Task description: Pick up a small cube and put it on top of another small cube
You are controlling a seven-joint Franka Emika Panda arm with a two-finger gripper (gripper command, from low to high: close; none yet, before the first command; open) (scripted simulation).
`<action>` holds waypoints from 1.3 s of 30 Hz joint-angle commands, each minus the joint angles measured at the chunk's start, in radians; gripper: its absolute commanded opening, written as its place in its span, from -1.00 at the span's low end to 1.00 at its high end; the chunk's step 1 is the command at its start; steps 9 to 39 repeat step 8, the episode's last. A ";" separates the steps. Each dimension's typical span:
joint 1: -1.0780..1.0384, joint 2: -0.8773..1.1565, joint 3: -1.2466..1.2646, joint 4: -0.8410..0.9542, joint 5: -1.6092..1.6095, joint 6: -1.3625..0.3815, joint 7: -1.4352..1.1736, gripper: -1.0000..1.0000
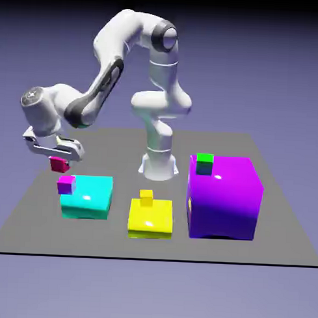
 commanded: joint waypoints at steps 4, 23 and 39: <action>0.009 -0.020 -0.007 0.024 -0.016 -0.039 0.011 1.00; 0.038 -0.086 -0.029 0.107 -0.061 -0.173 0.042 1.00; 0.038 -0.086 -0.029 0.107 -0.061 -0.173 0.042 1.00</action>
